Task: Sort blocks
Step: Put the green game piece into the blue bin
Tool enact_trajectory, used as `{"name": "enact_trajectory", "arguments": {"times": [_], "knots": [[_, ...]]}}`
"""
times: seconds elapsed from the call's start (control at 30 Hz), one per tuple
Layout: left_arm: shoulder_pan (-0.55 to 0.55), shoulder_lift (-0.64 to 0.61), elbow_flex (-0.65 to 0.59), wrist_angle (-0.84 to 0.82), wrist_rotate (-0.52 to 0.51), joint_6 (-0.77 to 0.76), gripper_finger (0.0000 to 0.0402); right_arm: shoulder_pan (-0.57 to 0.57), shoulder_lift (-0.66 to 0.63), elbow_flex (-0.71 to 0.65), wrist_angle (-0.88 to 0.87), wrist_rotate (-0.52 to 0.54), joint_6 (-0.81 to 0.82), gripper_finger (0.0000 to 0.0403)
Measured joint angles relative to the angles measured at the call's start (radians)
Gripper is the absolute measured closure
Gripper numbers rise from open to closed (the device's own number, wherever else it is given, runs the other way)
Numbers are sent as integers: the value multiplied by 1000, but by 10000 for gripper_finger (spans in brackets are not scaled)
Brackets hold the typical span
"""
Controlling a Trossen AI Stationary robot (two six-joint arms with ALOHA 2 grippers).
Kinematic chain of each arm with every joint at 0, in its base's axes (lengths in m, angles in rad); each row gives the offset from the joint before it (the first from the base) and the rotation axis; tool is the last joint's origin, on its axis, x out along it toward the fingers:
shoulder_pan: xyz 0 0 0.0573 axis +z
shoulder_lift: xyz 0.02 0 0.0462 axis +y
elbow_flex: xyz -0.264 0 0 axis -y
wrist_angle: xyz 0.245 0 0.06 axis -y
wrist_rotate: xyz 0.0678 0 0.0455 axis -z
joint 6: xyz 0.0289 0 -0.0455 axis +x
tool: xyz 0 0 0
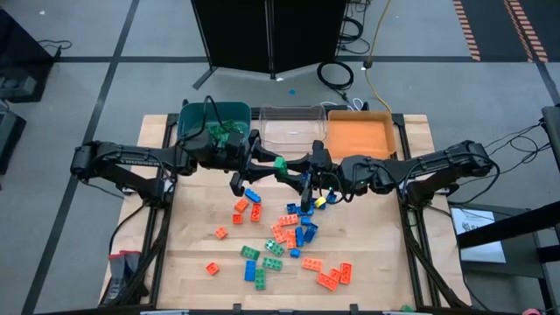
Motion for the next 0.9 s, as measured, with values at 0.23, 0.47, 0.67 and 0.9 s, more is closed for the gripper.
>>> {"name": "enact_trajectory", "arguments": {"times": [0.23, 0.47, 0.67, 0.9], "knots": [[0, 0, 1, 6, -1, -2, 243, -7, 0, 2, -60, 1, 56, 132], [12, -1, 1, 0, -1, -2, 244, -5, 0, 2, -138, 1, 79, 61], [89, -32, 1, -126, -27, -1, 244, 20, 0, 2, -287, 2, 151, 67], [253, -94, 1, -573, -345, 1, 244, 75, 1, 0, -325, 1, 198, 67]]}}
